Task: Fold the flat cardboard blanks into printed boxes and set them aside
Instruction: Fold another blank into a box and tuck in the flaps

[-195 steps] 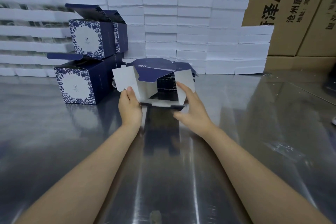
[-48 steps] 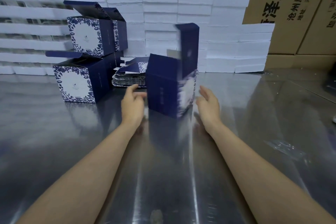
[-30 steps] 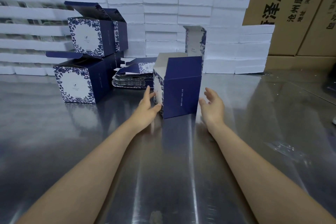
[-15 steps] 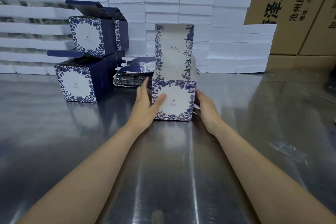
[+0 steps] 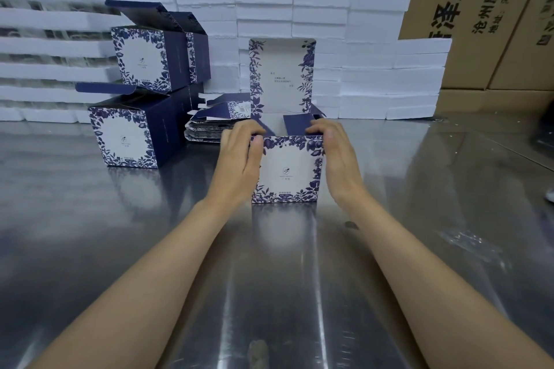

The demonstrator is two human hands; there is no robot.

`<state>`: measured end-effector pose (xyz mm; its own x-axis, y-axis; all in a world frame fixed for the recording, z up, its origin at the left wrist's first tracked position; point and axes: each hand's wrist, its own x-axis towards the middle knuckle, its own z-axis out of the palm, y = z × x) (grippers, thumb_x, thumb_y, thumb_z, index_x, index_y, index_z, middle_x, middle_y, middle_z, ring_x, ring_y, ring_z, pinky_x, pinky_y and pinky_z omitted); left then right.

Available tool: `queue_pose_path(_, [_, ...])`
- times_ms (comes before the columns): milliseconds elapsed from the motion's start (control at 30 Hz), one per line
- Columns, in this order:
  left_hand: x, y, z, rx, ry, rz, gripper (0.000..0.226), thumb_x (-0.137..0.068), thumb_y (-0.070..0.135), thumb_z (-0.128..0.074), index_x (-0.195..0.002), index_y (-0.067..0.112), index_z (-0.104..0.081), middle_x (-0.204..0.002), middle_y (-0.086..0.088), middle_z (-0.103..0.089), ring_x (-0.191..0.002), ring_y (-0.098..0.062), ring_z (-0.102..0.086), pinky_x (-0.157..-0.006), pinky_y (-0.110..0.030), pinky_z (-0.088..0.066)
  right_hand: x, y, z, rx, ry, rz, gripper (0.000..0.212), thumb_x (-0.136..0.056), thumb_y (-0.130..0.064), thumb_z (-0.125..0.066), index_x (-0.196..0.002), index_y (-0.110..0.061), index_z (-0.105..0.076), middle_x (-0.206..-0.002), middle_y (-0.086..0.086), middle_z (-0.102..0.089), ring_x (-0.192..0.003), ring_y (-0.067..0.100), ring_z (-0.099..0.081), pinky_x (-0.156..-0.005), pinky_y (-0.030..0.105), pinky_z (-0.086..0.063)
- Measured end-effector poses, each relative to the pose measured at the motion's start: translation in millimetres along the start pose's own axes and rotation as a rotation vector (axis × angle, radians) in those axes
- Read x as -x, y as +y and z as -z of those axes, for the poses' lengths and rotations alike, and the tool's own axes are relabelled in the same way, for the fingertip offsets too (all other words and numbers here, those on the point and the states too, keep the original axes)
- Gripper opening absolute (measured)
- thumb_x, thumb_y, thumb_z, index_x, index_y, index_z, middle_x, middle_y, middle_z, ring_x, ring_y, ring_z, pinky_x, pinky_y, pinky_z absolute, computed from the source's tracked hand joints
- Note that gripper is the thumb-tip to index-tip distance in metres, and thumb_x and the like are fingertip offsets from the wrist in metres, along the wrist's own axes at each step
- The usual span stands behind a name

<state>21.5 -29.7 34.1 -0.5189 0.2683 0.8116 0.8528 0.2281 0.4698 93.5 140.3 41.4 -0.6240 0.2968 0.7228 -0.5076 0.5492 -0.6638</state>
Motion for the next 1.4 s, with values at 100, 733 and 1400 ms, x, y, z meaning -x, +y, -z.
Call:
queue_pose_path(100, [-3.3, 7.3, 2.2, 0.103, 0.015, 0.004, 0.038, -0.101, 0.024, -0.028, -0.089, 0.004, -0.058, -0.092, -0.005, -0.054, -0.086, -0.009, -0.050, -0.078, -0.020, -0.039, -2.0, -4.4, 1.3, 0.006, -0.001, 0.032, 0.044, -0.099, -0.028, -0.025, -0.097, -0.012, -0.066, -0.107, -0.006, -0.055, -0.114, 0.016, -0.052, -0.102, 0.032, -0.038])
queue_pose_path(733, [-8.2, 5.0, 5.1, 0.265, -0.068, 0.077, 0.044, -0.095, 0.031, -0.017, -0.083, 0.004, -0.049, -0.087, -0.004, -0.050, -0.085, -0.010, -0.047, -0.081, -0.022, -0.036, -12.3, -12.7, 0.2, -0.303, -0.075, -0.344, 0.025, -0.090, -0.026, -0.039, -0.071, -0.020, -0.053, -0.121, -0.010, -0.049, -0.123, 0.012, -0.043, -0.106, 0.030, -0.030])
queue_pose_path(1400, [-3.5, 14.5, 4.3, 0.387, 0.135, 0.213, 0.033, -0.096, 0.028, -0.042, -0.122, 0.018, -0.058, -0.136, -0.002, -0.039, -0.109, 0.021, -0.042, -0.091, -0.001, -0.031, -1.6, -20.4, 2.0, -0.581, -0.001, -0.411, 0.039, -0.101, -0.045, -0.029, -0.130, -0.029, -0.048, -0.128, -0.015, -0.054, -0.105, -0.006, -0.060, -0.088, 0.022, -0.053])
